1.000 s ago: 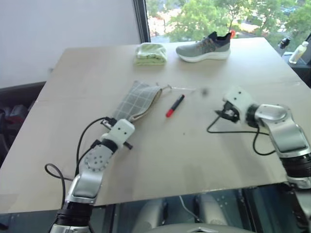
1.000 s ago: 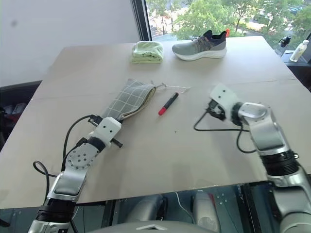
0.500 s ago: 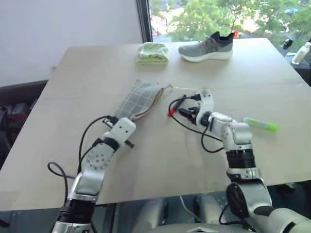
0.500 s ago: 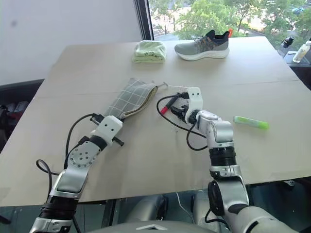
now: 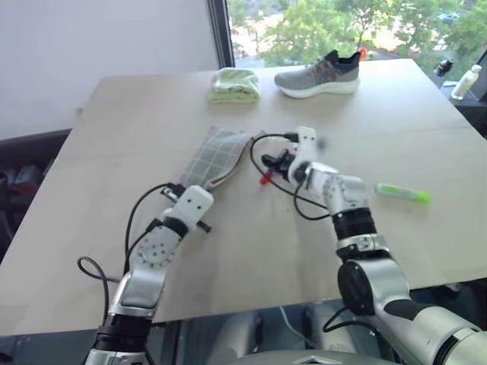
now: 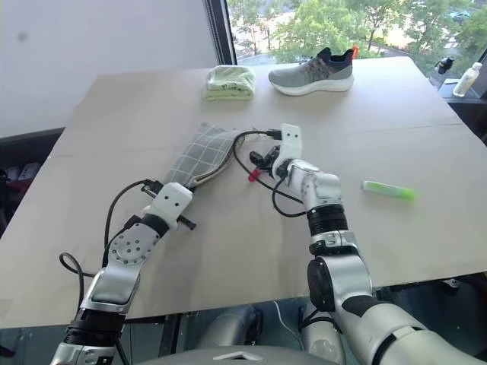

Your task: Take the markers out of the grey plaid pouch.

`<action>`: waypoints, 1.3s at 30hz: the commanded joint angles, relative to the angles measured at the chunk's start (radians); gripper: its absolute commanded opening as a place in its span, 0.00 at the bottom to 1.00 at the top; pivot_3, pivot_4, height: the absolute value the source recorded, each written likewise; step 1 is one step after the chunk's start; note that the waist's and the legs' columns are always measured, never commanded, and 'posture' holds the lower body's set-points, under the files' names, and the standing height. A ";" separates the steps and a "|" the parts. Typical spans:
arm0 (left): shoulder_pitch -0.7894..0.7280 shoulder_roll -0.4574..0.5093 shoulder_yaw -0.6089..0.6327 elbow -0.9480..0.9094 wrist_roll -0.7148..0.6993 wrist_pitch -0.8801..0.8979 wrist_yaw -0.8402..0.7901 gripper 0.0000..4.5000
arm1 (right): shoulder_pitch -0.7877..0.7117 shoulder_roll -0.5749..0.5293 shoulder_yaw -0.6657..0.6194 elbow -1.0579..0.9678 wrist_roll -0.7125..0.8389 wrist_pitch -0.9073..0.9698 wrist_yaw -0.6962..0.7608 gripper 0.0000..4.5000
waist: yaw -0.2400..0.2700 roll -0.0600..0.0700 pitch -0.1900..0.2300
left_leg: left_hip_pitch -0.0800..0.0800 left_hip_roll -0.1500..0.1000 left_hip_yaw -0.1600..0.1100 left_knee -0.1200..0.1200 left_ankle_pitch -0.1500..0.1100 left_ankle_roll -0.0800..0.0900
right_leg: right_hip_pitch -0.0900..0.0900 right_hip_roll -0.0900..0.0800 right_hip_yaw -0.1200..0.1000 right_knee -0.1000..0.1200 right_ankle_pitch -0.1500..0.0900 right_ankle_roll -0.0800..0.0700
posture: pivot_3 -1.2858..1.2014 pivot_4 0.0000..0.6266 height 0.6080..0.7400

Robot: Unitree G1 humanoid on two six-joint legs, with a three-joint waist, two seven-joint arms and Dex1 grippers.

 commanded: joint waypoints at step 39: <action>0.031 0.013 0.026 -0.044 -0.015 -0.004 -0.005 0.00 | 0.134 -0.564 0.004 -0.044 -0.297 -0.398 -0.074 0.09 | 0.020 0.002 -0.002 | 0.001 0.002 0.001 -0.009 0.002 -0.003 | -0.002 0.004 0.005 -0.004 0.001 -0.002 | 0.52 0.24 1.00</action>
